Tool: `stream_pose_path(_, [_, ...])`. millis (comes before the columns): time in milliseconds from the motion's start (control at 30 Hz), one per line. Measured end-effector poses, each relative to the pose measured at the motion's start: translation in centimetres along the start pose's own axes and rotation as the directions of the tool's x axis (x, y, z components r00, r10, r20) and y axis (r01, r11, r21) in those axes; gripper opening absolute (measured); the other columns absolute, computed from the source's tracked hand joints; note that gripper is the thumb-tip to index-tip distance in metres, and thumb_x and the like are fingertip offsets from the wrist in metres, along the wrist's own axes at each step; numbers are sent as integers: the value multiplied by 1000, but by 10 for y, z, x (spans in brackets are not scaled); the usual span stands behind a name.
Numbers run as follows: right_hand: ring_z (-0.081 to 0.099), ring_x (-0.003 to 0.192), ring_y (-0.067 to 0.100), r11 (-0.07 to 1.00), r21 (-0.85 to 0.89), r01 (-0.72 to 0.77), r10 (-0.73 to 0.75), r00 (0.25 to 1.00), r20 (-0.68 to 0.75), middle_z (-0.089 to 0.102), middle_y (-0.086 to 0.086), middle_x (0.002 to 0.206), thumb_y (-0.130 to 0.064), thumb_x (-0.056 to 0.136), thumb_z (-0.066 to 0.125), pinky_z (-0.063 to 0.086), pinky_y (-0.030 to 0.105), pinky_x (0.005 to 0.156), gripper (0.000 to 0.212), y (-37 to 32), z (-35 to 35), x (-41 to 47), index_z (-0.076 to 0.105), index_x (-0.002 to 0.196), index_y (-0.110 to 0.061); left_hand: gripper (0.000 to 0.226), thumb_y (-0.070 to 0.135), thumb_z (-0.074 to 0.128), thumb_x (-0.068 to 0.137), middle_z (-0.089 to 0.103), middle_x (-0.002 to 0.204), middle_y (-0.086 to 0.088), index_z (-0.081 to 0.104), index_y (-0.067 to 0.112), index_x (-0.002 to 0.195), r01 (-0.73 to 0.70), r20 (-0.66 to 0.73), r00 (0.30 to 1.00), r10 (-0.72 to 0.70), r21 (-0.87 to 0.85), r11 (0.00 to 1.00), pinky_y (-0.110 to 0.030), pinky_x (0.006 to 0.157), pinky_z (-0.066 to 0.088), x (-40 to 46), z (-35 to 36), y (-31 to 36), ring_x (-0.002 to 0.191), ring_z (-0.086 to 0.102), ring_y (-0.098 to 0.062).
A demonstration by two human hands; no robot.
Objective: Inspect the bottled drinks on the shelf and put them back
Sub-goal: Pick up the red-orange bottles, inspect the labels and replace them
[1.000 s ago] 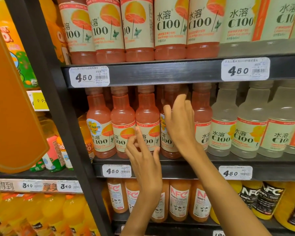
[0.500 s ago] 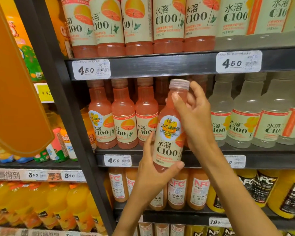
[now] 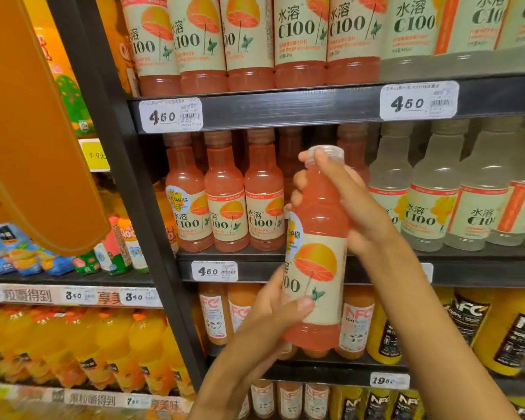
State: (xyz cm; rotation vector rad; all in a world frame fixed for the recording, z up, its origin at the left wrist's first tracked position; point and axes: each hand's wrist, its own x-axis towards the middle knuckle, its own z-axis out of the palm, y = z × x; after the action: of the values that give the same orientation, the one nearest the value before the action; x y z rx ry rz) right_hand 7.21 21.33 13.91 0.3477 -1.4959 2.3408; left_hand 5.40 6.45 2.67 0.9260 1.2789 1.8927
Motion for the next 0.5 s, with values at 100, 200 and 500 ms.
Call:
stream_pose_path(100, [64,62,16,975,-202,92,-122,982,-143,65,3,72,-27,87,67,54,29,56,25,-2,6,-6,56,105,-15,83,46,83,65,63,128,3,43,26,135,-120,-96,986,134,142,983,-22,88,50,3,-4,10,119,59,-15])
stream_pose_path(200, [65,62,12,969,-227,102,-169,939,-298,68,1,72,-31,87,69,56,27,56,36,2,14,-9,55,115,-13,68,40,77,66,66,116,17,46,32,127,-178,-127,959,252,421,890,-14,80,50,5,5,11,108,62,-3])
stream_pose_path(500, [69,82,21,996,-86,-18,16,1000,-20,68,6,83,-37,89,57,55,36,82,30,-9,10,-6,57,108,-14,57,44,62,88,63,116,-21,52,10,133,-89,89,989,118,-281,955,-36,74,55,-11,19,8,89,66,-26])
